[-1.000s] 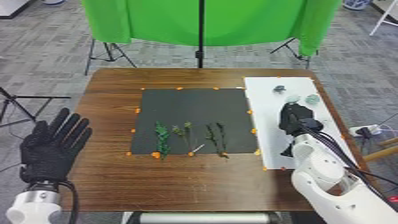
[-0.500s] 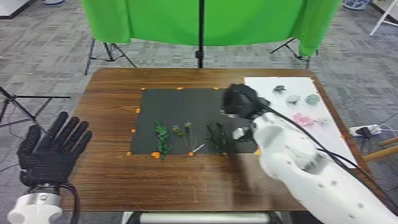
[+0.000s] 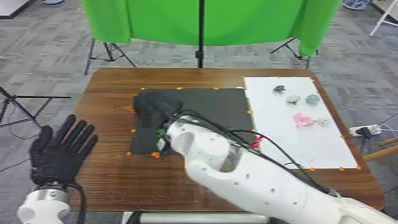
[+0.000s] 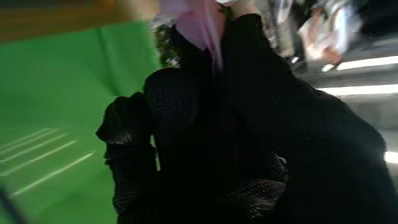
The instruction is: Arrange flowers
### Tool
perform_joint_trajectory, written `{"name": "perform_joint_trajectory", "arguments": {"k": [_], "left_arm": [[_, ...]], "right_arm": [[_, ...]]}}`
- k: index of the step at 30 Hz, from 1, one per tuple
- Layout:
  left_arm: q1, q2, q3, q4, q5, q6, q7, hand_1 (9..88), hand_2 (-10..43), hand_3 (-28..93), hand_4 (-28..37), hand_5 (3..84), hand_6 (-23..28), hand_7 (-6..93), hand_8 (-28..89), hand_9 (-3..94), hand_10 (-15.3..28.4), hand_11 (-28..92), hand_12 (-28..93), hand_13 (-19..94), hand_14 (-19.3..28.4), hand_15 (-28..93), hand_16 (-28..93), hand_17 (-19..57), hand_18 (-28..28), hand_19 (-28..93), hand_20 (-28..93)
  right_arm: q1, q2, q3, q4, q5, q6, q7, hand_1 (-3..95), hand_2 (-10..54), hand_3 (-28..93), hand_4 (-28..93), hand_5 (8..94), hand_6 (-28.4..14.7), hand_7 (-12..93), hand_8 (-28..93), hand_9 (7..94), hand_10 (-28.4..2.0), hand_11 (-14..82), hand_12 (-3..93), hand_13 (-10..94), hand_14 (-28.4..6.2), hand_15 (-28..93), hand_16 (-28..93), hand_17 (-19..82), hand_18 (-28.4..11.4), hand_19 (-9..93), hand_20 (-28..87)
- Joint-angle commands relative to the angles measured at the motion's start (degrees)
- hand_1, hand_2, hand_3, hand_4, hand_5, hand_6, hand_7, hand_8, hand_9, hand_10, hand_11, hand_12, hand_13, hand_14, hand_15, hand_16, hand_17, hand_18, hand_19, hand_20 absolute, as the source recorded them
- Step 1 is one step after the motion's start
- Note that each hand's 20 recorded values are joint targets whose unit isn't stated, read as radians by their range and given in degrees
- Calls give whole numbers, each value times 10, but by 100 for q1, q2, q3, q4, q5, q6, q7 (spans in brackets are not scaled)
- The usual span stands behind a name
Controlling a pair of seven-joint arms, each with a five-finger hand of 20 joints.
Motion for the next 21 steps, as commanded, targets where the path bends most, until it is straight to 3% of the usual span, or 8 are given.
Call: {"name": "perform_joint_trajectory", "arguments": {"k": [1, 5, 8, 9, 14, 15, 16, 21], "left_arm": [[-51, 44, 63, 54, 21, 9, -158, 208, 170, 753, -283, 409, 72, 63, -70, 356, 137, 135, 114, 248, 133, 255, -22, -48, 117, 231, 141], [-70, 20, 80, 75, -3, -34, -140, 223, 160, 756, -283, 412, 74, 65, -71, 356, 138, 137, 115, 252, 135, 265, -20, -49, 117, 232, 142], [-67, -3, 73, 77, -48, 11, -140, 228, 158, 756, -283, 414, 75, 68, -71, 357, 138, 138, 116, 255, 136, 271, -21, -49, 118, 232, 142], [-95, 5, 88, 74, -73, 91, -129, 234, 152, 758, -283, 415, 76, 69, -70, 357, 138, 139, 116, 255, 137, 273, -22, -49, 118, 233, 142], [-110, -21, 63, 79, -99, 63, -103, 251, 130, 763, -283, 418, 78, 76, -70, 363, 140, 150, 119, 261, 137, 283, -23, -48, 119, 235, 142], [-67, 128, 103, 72, -241, 98, 54, 252, 128, 764, -283, 419, 78, 76, -71, 363, 140, 151, 119, 262, 137, 285, -24, -48, 119, 235, 142], [-99, -2, 64, 70, -136, 122, -67, 254, 125, 765, -283, 420, 78, 77, -71, 362, 140, 151, 118, 263, 138, 287, -24, -48, 119, 236, 143], [-86, -50, 47, 73, -126, 100, -64, 273, 100, 767, -282, 429, 82, 83, -72, 366, 141, 154, 117, 269, 139, 295, -26, -46, 120, 237, 143]], "right_arm": [[-218, -221, -130, 388, -416, 139, 182, 635, -95, 693, -283, 712, -14, 309, 21, 799, -102, 148, 450, 598, -130, 704, 434, 325, -212, 877, 511], [-191, -164, -192, 394, -380, 236, 419, 632, -95, 688, -283, 692, -21, 305, 13, 780, -103, 149, 440, 588, -127, 703, 433, 324, -215, 874, 504], [-238, -134, -228, 371, -466, 223, 506, 628, -95, 674, -283, 677, -22, 266, -14, 759, -108, 135, 414, 572, -129, 699, 428, 317, -218, 867, 496], [-271, -138, -236, 382, -512, 264, 561, 630, -95, 661, -283, 675, -20, 243, -25, 755, -110, 126, 403, 568, -131, 697, 423, 315, -219, 865, 493], [-344, -121, -243, 347, -605, 199, 719, 579, -95, 719, -283, 666, -21, 197, -132, 698, -130, 197, 280, 558, -138, 695, 388, 312, -226, 864, 477], [-354, -114, -241, 322, -584, 162, 758, 575, -95, 724, -283, 664, -22, 194, -131, 691, -133, 206, 268, 557, -138, 695, 385, 312, -227, 864, 476], [-366, -97, -254, 307, -586, 200, 805, 571, -95, 729, -283, 661, -23, 191, -130, 680, -138, 224, 241, 554, -141, 697, 377, 309, -230, 862, 474], [-366, -17, -296, 233, -635, 331, 925, 537, -95, 777, -283, 615, -36, 173, -125, 637, -153, 242, 197, 547, -152, 717, 329, 307, -239, 866, 465]]}}
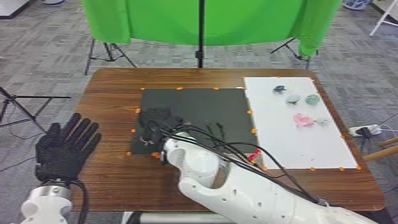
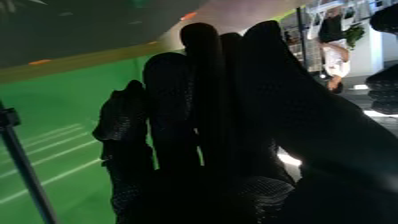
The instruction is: Arrange flowers
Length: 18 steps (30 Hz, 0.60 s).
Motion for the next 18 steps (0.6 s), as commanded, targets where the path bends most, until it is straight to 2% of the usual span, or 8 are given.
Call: {"name": "perform_joint_trajectory", "arguments": {"k": [1, 6, 11, 12, 13, 14, 18], "left_arm": [[47, -103, -8, 30, -66, 64, 1, 274, 98, 768, -281, 430, 82, 84, -72, 366, 141, 155, 117, 269, 139, 296, -27, -46, 120, 237, 143], [63, -208, -37, 47, -64, -31, -33, 277, 97, 765, -282, 433, 83, 86, -74, 367, 141, 156, 116, 271, 139, 297, -31, -46, 120, 239, 143], [152, -294, -105, 16, -12, -152, -49, 268, 108, 765, -282, 432, 83, 85, -75, 368, 141, 157, 115, 271, 139, 298, -32, -46, 121, 239, 143], [184, -321, -125, -12, 2, -142, -54, 266, 111, 764, -282, 432, 82, 84, -75, 367, 141, 157, 115, 271, 139, 298, -32, -46, 120, 239, 143], [110, -317, -90, 29, 13, -119, -37, 264, 114, 764, -282, 432, 82, 84, -75, 367, 141, 157, 115, 271, 139, 299, -32, -46, 120, 239, 143], [157, -338, -110, 21, 8, -159, -19, 263, 114, 764, -282, 431, 82, 84, -75, 367, 141, 157, 114, 271, 139, 299, -32, -46, 121, 239, 143], [219, -334, -149, -13, 2, -136, 33, 262, 116, 764, -283, 432, 82, 83, -74, 367, 141, 155, 114, 272, 140, 298, -33, -46, 121, 239, 142]], "right_arm": [[-74, 134, -17, -182, -105, 85, 231, 537, -95, 780, -283, 609, -39, 170, -125, 626, -157, 239, 194, 544, -154, 723, 314, 306, -241, 866, 463], [-338, 391, 493, -668, 116, 55, 408, 526, -95, 777, -283, 580, -45, 156, -123, 598, -168, 220, 186, 525, -163, 721, 286, 300, -247, 866, 457], [-799, 1237, 1485, -1348, 105, 176, 685, 508, -95, 776, -283, 559, -56, 141, -118, 564, -182, 193, 176, 496, -171, 702, 258, 292, -249, 866, 451], [-914, 1425, 1710, -1421, 76, 223, 759, 505, -95, 777, -283, 557, -59, 137, -117, 559, -184, 188, 175, 492, -172, 700, 253, 290, -250, 867, 449], [-1001, 1603, 1942, -1433, 108, 276, 834, 503, -95, 780, -283, 556, -60, 135, -115, 557, -184, 186, 175, 490, -173, 700, 249, 288, -250, 867, 449], [-1089, 1821, 2117, -1483, 178, 344, 955, 506, -95, 781, -283, 557, -60, 134, -114, 556, -185, 186, 175, 489, -173, 701, 247, 288, -250, 867, 448], [-1468, 2532, 2896, -1506, 276, 186, 1076, 512, -95, 788, -283, 566, -60, 135, -112, 558, -183, 187, 177, 478, -175, 704, 244, 286, -249, 868, 446]]}}
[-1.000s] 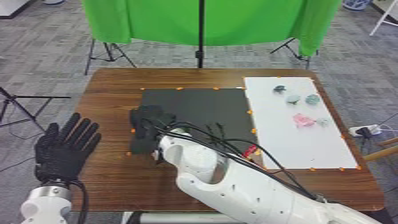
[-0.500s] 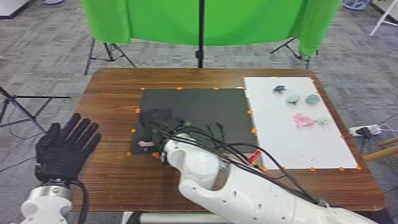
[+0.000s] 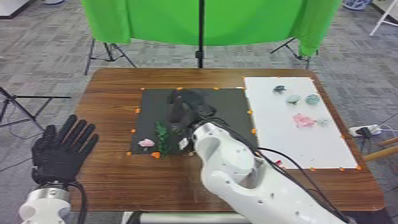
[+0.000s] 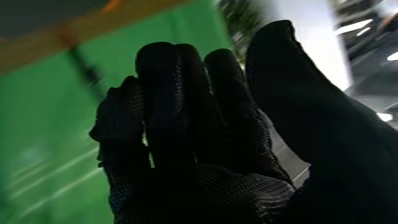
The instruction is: Arrange flowers
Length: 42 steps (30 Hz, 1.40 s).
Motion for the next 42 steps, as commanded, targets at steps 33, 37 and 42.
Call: {"name": "perform_joint_trajectory", "arguments": {"k": [33, 37, 42], "left_arm": [[314, -153, -70, -84, -96, -96, 199, 251, 121, 768, -283, 433, 83, 85, -73, 367, 144, 160, 121, 276, 143, 306, -31, -46, 124, 246, 145], [329, -172, -95, -86, -92, -99, 204, 250, 121, 769, -283, 434, 83, 85, -73, 367, 144, 160, 120, 276, 143, 306, -31, -46, 124, 246, 145], [357, -167, -107, -97, -84, -114, 204, 251, 122, 768, -283, 434, 84, 86, -73, 368, 144, 161, 120, 276, 143, 306, -31, -46, 124, 246, 146]], "right_arm": [[-1689, 2379, 2535, 681, 681, 254, 798, 636, -95, 693, -281, 683, -36, 370, 48, 744, -132, 108, 345, 626, -107, 513, 379, 331, -199, 827, 415], [-1479, 2438, 2472, 372, 795, 233, 689, 644, -95, 712, -282, 692, -27, 437, 106, 780, -125, 130, 419, 650, -103, 522, 401, 347, -197, 824, 415], [-901, 2407, 2090, -112, 746, 498, 260, 644, -95, 730, -282, 693, -30, 437, 115, 781, -128, 131, 423, 652, -101, 520, 399, 352, -197, 821, 414]]}}
